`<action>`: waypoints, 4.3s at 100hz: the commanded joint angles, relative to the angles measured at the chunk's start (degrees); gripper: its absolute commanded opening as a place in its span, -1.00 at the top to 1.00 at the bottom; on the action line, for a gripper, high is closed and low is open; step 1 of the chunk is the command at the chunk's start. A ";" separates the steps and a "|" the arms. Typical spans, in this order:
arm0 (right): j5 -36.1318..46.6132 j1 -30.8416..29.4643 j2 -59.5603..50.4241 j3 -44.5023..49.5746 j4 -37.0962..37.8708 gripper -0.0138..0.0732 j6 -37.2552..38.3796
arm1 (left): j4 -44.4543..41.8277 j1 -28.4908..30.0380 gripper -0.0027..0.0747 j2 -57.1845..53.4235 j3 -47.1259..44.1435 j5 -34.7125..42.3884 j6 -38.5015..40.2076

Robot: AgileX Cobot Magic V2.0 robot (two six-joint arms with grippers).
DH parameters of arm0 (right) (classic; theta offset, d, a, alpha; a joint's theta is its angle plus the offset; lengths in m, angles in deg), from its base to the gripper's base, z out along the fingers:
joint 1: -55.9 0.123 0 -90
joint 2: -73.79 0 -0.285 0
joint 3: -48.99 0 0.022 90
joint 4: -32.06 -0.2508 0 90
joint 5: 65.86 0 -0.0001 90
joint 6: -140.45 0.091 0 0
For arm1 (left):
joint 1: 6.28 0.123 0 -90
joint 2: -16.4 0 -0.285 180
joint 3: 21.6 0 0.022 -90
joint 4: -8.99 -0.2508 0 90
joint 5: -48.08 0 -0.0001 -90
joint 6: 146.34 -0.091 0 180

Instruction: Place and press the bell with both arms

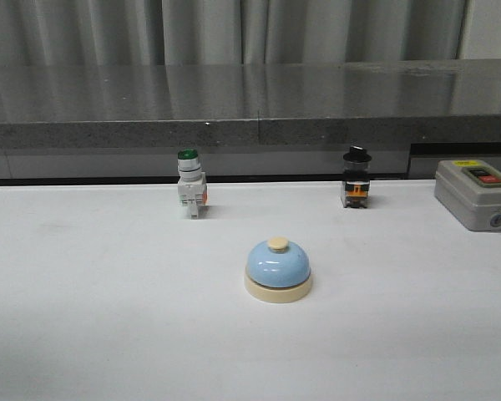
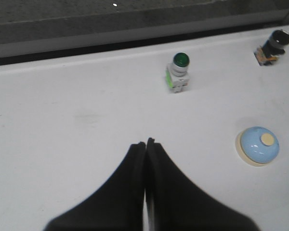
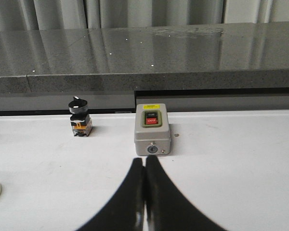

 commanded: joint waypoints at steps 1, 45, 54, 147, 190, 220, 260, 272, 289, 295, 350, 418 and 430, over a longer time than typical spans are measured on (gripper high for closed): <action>4.37 -0.43 -0.76 -0.83 -0.06 0.82 -0.17 | 0.60 2.42 0.98 -5.64 -2.74 6.40 0.87; 4.37 -0.43 -0.76 -0.83 -0.06 0.82 -0.17 | -1.74 10.68 0.98 -27.95 -17.87 10.24 0.87; 4.37 -0.43 -0.76 -0.83 -0.06 0.82 -0.17 | -2.67 11.47 0.98 -32.21 -20.63 10.24 0.87; 4.37 -0.43 -0.76 -0.83 -0.06 0.82 -0.17 | -7.94 14.08 0.98 -62.44 -55.71 40.32 0.77; 4.37 -0.43 -0.76 -0.83 -0.06 0.82 -0.17 | -6.92 14.22 0.98 -62.33 -57.81 41.07 0.77; 4.37 -0.43 -0.76 -0.83 -0.06 0.82 -0.17 | -6.92 14.22 0.98 -62.33 -57.81 41.07 0.77; -0.42 -0.43 -0.58 -5.69 0.05 0.82 -0.17 | -6.92 14.22 0.98 -62.33 -57.81 41.07 0.77; -5.27 -0.43 0.59 -10.73 0.72 0.82 -0.17 | -6.92 14.22 0.98 -62.33 -57.81 41.07 0.77; -12.83 -0.43 9.57 -18.38 1.23 0.82 -0.17 | -6.92 14.22 0.98 -62.33 -57.81 41.07 0.77; -14.60 -0.43 14.06 -21.34 1.16 0.82 -0.17 | -6.92 14.22 0.98 -62.33 -57.81 41.07 0.77; -21.25 8.44 57.16 -45.42 -9.76 0.82 -11.57 | -6.92 14.22 0.98 -62.33 -57.81 41.07 0.77; -29.95 21.20 91.86 -71.18 -28.00 0.82 -42.59 | -6.92 14.22 0.98 -62.33 -57.81 41.07 0.77; -31.79 23.55 96.62 -75.24 -27.59 0.82 -42.59 | -6.92 14.22 0.98 -62.33 -57.81 41.07 0.77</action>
